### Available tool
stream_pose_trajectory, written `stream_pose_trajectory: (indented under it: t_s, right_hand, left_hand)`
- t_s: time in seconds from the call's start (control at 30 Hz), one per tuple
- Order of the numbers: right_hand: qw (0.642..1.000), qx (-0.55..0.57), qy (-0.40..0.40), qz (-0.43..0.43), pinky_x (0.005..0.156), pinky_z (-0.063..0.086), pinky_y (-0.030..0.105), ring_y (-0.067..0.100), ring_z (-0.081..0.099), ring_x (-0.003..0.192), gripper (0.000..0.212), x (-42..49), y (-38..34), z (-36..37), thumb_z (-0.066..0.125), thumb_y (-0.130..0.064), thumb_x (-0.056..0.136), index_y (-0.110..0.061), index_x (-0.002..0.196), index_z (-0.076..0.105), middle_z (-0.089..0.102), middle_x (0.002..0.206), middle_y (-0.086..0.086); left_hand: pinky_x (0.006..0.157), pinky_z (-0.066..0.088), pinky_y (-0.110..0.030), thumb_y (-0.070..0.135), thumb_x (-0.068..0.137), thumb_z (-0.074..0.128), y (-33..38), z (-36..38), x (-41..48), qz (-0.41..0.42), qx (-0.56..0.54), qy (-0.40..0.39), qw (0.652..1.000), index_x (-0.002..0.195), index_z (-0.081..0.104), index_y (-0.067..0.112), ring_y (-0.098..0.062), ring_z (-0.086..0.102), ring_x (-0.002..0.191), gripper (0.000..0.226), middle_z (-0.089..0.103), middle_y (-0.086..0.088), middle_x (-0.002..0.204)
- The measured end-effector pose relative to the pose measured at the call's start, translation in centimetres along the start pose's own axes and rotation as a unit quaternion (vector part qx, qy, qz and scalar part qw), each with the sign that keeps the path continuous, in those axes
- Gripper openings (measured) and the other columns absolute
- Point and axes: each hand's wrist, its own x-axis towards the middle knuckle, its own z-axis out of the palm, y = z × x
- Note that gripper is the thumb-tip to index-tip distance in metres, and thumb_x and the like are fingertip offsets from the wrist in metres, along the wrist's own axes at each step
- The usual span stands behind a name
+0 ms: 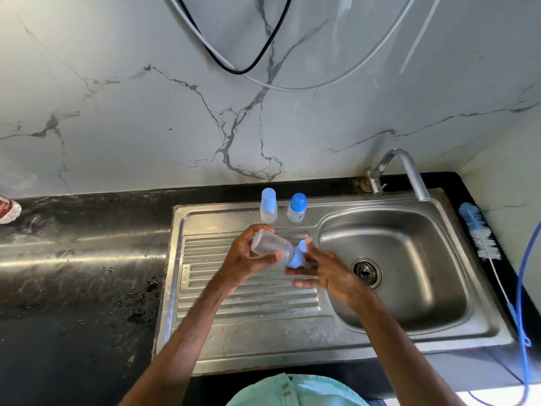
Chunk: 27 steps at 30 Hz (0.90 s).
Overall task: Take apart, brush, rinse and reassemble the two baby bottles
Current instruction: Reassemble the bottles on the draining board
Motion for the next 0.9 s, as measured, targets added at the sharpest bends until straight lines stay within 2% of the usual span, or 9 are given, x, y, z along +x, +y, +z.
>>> stream_pose_trajectory:
  t_s: [0.07, 0.13, 0.23, 0.33, 0.4, 0.5, 0.63, 0.7, 0.9]
  right_hand:
    - [0.98, -0.125, 0.134, -0.074, 0.083, 0.064, 0.046, 0.035, 0.074, 0.107, 0.044, 1.8, -0.5, -1.6, 0.066, -0.045, 0.098, -0.007, 0.12, 0.069, 0.075, 0.114, 0.02]
    - [0.913, -0.312, 0.222, -0.14, 0.098, 0.057, 0.043, 0.03, 0.07, 0.116, 0.036, 3.6, -0.9, -3.1, 0.076, -0.025, 0.094, -0.009, 0.126, 0.068, 0.074, 0.118, 0.014]
    - [0.828, -0.525, 0.135, -0.141, 0.115, 0.038, 0.037, 0.024, 0.05, 0.135, 0.071, 6.6, 0.2, -3.4, 0.088, -0.025, 0.083, -0.014, 0.146, 0.056, 0.057, 0.143, 0.007]
    - [0.759, -0.631, 0.094, -0.131, 0.113, 0.033, 0.03, 0.025, 0.042, 0.14, 0.064, 8.8, 2.3, -3.2, 0.08, -0.021, 0.088, -0.02, 0.146, 0.055, 0.051, 0.145, 0.003]
    - [0.775, -0.603, 0.125, -0.138, 0.102, 0.042, 0.031, 0.028, 0.052, 0.128, 0.045, 9.5, 2.6, -3.6, 0.072, -0.01, 0.089, -0.016, 0.133, 0.065, 0.06, 0.131, 0.005]
    - [0.842, -0.478, 0.181, -0.17, 0.081, 0.051, 0.031, 0.025, 0.065, 0.096, 0.03, 8.8, 0.9, -3.6, 0.082, -0.011, 0.083, -0.012, 0.112, 0.073, 0.071, 0.105, 0.006]
    - [0.968, -0.118, 0.133, -0.175, 0.079, 0.065, 0.037, 0.03, 0.077, 0.095, 0.036, 5.3, -2.6, -3.4, 0.087, -0.014, 0.08, -0.005, 0.112, 0.072, 0.074, 0.111, 0.019]
    - [0.979, -0.047, 0.07, -0.185, 0.085, 0.064, 0.042, 0.034, 0.075, 0.102, 0.036, 3.1, -3.6, -3.2, 0.086, -0.014, 0.083, -0.007, 0.115, 0.071, 0.075, 0.112, 0.015]
    - [0.943, -0.21, 0.03, -0.257, 0.09, 0.062, 0.05, 0.036, 0.069, 0.106, 0.035, -0.4, -4.5, -1.9, 0.086, -0.017, 0.085, -0.02, 0.117, 0.073, 0.073, 0.117, 0.006]
  left_hand:
    - [0.083, 0.063, -0.052, 0.026, 0.075, 0.092, -0.8, 0.0, 0.5, -0.037, -0.025, 0.081, 0.996, 0.123, 0.063, 0.021, -0.031, 0.071, 0.107, 0.057, 0.068, -0.014, 0.123]
    - [0.083, 0.063, -0.052, 0.03, 0.075, 0.089, -1.5, -0.2, 1.0, -0.067, -0.058, 0.131, 0.987, 0.125, 0.062, 0.017, -0.03, 0.073, 0.106, 0.058, 0.066, -0.016, 0.125]
    - [0.084, 0.063, -0.048, 0.031, 0.076, 0.086, -2.4, -0.5, 1.7, -0.091, -0.07, 0.149, 0.982, 0.128, 0.061, 0.015, -0.03, 0.073, 0.106, 0.059, 0.068, -0.015, 0.124]
    - [0.084, 0.063, -0.047, 0.034, 0.075, 0.086, -2.5, -0.5, 2.0, -0.096, -0.079, 0.157, 0.98, 0.129, 0.061, 0.016, -0.03, 0.073, 0.106, 0.063, 0.07, -0.014, 0.122]
    - [0.083, 0.063, -0.043, 0.036, 0.075, 0.085, -2.5, -0.5, 2.1, -0.101, -0.08, 0.163, 0.978, 0.128, 0.061, 0.017, -0.029, 0.073, 0.106, 0.062, 0.07, -0.014, 0.122]
    - [0.081, 0.063, -0.039, 0.033, 0.081, 0.084, -2.5, -0.7, 2.3, -0.104, -0.103, 0.153, 0.977, 0.13, 0.06, 0.016, -0.028, 0.074, 0.106, 0.058, 0.07, -0.014, 0.123]
    - [0.082, 0.063, -0.038, 0.034, 0.085, 0.082, -2.2, -1.1, 2.5, -0.098, -0.126, 0.123, 0.98, 0.133, 0.058, 0.013, -0.029, 0.074, 0.106, 0.057, 0.072, -0.015, 0.121]
    - [0.084, 0.062, -0.039, 0.037, 0.087, 0.081, -1.8, -0.9, 2.4, -0.088, -0.127, 0.1, 0.983, 0.131, 0.06, 0.014, -0.03, 0.074, 0.106, 0.054, 0.074, -0.014, 0.118]
    - [0.082, 0.062, -0.039, 0.036, 0.083, 0.083, -0.6, 0.2, 1.4, -0.072, -0.122, 0.076, 0.987, 0.131, 0.06, 0.014, -0.031, 0.074, 0.106, 0.057, 0.073, -0.014, 0.119]
